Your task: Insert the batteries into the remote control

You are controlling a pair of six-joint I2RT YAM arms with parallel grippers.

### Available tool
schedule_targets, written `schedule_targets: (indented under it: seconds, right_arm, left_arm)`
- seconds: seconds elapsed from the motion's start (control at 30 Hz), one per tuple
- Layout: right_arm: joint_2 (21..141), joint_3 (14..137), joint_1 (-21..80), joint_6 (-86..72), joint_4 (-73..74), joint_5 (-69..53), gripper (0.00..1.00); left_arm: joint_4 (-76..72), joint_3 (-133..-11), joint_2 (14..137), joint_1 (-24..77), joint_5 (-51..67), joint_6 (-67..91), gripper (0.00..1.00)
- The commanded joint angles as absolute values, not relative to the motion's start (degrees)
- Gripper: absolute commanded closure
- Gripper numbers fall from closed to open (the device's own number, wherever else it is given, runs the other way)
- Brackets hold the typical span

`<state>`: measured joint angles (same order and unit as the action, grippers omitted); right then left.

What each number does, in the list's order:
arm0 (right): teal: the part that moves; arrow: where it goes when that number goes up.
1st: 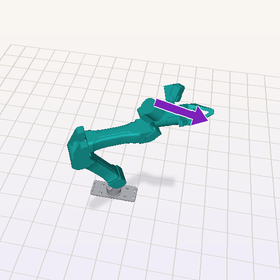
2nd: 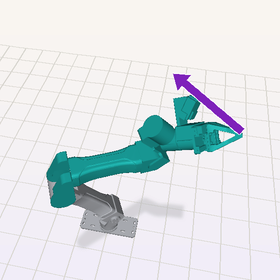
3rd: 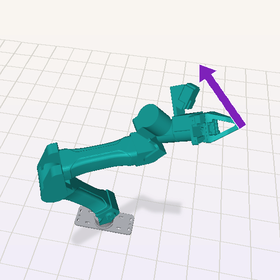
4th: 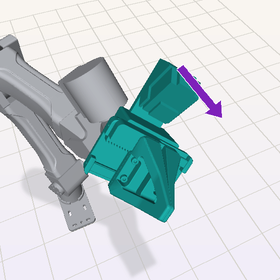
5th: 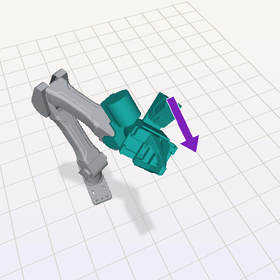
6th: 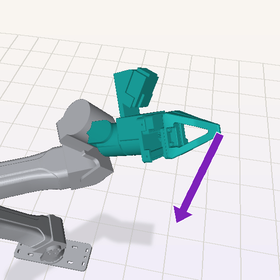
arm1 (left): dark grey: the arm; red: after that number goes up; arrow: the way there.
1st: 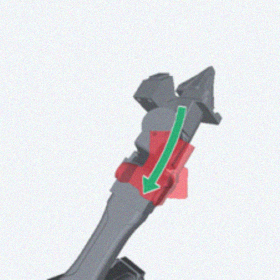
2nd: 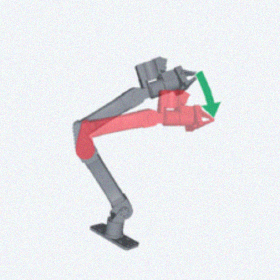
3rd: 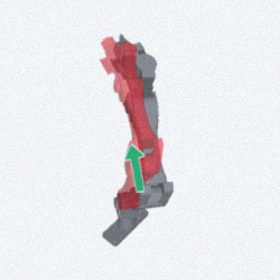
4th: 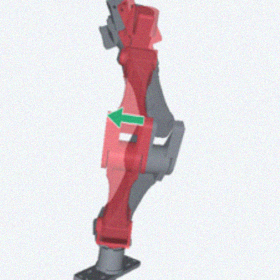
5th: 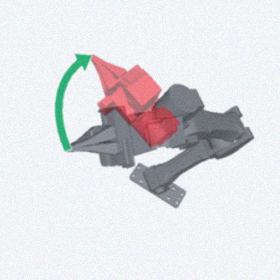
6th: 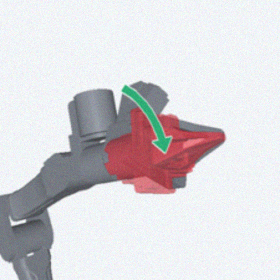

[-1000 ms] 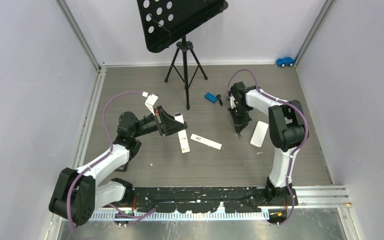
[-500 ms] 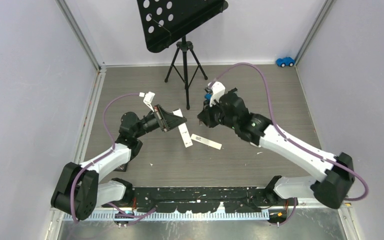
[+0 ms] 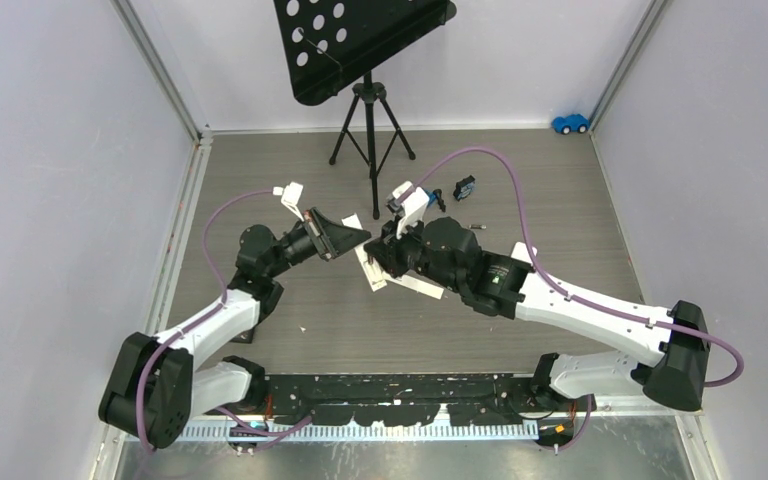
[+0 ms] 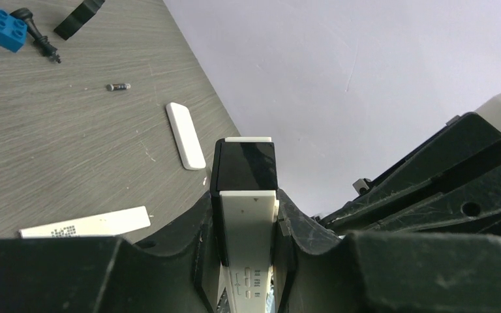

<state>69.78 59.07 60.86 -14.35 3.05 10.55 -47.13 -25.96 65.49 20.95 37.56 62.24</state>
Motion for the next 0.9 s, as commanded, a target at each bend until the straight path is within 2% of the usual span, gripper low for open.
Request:
schedule_targets:
  seconds: [0.0, 0.6, 0.67, 0.73, 0.87]
  right_arm:
    - [69.2, 58.5, 62.2, -11.9, 1.2, 13.5, 0.96]
    - [71.0, 56.9, 62.7, -11.9, 1.6, 10.7, 0.94]
    - [71.1, 56.8, 62.7, -11.7, 1.9, 11.0, 0.92]
    - [71.0, 56.7, 62.7, -11.7, 2.4, 10.8, 0.83]
    - [70.6, 56.3, 62.8, -12.3, 2.2, 10.4, 0.74]
  left_arm:
    - [-45.1, -27.8, 63.2, 21.1, 36.1, 63.1, 1.0]
    - [-47.2, -28.1, 64.2, 21.1, 34.9, 67.4, 1.0]
    - [-47.7, -28.0, 64.3, 21.1, 34.9, 67.8, 1.0]
    - [-47.8, -28.1, 64.3, 21.1, 35.0, 68.1, 1.0]
    - [-48.3, -28.2, 64.3, 21.1, 35.0, 68.9, 1.0]
